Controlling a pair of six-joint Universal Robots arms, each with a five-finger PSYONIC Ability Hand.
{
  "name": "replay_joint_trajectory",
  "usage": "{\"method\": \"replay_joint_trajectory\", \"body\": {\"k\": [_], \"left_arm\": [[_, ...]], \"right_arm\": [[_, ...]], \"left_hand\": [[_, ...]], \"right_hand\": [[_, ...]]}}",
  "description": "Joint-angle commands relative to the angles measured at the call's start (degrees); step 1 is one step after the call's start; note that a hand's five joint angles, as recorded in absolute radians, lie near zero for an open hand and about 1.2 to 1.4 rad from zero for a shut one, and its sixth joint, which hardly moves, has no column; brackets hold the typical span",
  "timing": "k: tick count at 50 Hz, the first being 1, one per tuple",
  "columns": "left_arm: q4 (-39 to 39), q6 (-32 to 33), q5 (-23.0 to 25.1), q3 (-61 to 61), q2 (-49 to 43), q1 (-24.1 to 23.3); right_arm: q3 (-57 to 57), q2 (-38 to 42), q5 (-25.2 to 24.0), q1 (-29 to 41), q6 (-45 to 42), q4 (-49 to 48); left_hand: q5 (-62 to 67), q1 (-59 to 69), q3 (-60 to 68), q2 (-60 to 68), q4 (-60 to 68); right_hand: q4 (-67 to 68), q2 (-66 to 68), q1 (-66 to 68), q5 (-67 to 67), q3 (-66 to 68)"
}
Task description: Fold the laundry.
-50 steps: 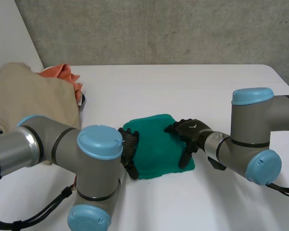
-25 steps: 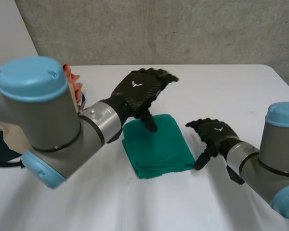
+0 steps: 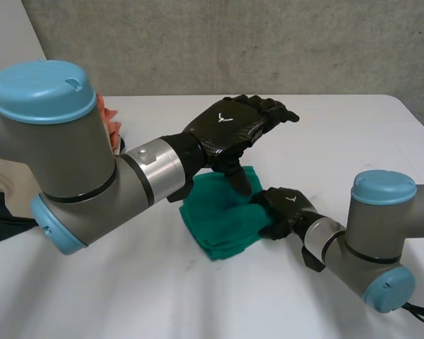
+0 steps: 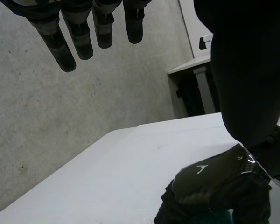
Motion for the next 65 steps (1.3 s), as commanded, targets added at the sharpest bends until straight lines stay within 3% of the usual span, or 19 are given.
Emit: {"method": "replay_joint_trajectory", "body": {"k": [1,6,15,24,29,33,40,41,43,44,51,58,65], "left_arm": [[0.0,0.0,-0.1,0.0,0.1,0.1],[0.0,-0.1,-0.5,0.1,0.6,0.1],[0.0,-0.4,-1.0,0.5,1.0,-0.1],[0.0,-0.4,-1.0,1.5,1.8,-0.2],[0.0,-0.4,-1.0,2.3,1.7,-0.7],[0.0,-0.4,-1.0,2.3,1.6,-0.8],[0.0,-0.5,-1.0,2.3,1.6,-0.9],[0.0,-0.5,-1.0,2.3,1.6,-0.9],[0.0,-0.5,-1.0,2.3,1.6,-1.0],[0.1,-0.5,-1.0,2.3,1.6,-1.0],[0.0,-0.5,-1.0,2.3,1.6,-1.4],[-0.1,-0.5,-1.1,1.6,1.8,-1.4],[-0.3,-0.5,-1.2,1.3,3.0,-1.5]], "right_arm": [[-1.0,-2.4,6.9,-0.4,1.0,-8.8],[-6.9,-3.2,9.2,-2.7,1.0,-8.7],[-26.0,7.0,14.2,-14.8,1.0,-3.6],[-45.2,19.1,15.5,-24.5,0.3,-1.5],[-67.6,32.0,15.5,-27.8,0.3,13.5],[-78.2,38.1,15.5,-29.6,0.2,19.7],[-77.3,38.2,14.9,-31.6,-0.2,19.5],[-77.2,38.2,14.7,-31.7,-0.2,19.5],[-77.1,38.0,14.7,-31.7,-0.3,19.5],[-76.6,37.4,15.2,-31.8,-0.4,19.5],[-71.0,32.9,16.5,-31.9,-2.5,19.5],[-58.2,23.4,19.1,-31.4,-8.3,17.2],[-41.5,9.6,35.0,-31.1,-22.6,1.1]], "left_hand": [[-0.3,1.8,0.6,1.0,1.2],[-0.3,1.8,0.6,1.0,1.2],[-0.3,1.8,0.6,1.0,1.2],[-0.3,1.8,0.6,1.0,1.2],[-0.3,1.8,0.6,1.0,1.2],[-0.3,1.8,0.6,1.0,1.2],[-0.3,1.8,0.6,1.0,1.2],[-0.3,1.8,0.6,1.0,1.2],[-0.3,1.8,0.6,1.0,1.2],[-0.3,1.8,0.6,1.0,1.2],[-0.3,1.8,0.6,1.0,1.2],[-0.3,1.8,0.6,1.0,1.2],[-0.3,1.8,0.6,1.0,1.2]], "right_hand": [[12.1,26.1,34.6,15.0,26.5],[12.1,26.1,34.6,15.0,26.5],[12.1,26.1,34.6,15.0,26.5],[12.1,26.1,34.6,15.0,26.5],[12.1,26.1,34.6,15.0,26.5],[12.1,26.1,34.6,15.0,26.5],[12.1,26.1,34.6,15.0,26.5],[3.5,17.5,26.0,6.4,17.9],[-43.9,-29.9,-21.4,-41.0,-29.5],[-57.2,-43.2,-34.6,-54.3,-42.7],[-57.9,-43.9,-35.4,-55.0,-43.5],[-57.9,-43.9,-35.4,-55.0,-43.5],[-57.9,-43.9,-35.4,-55.0,-43.5]]}}
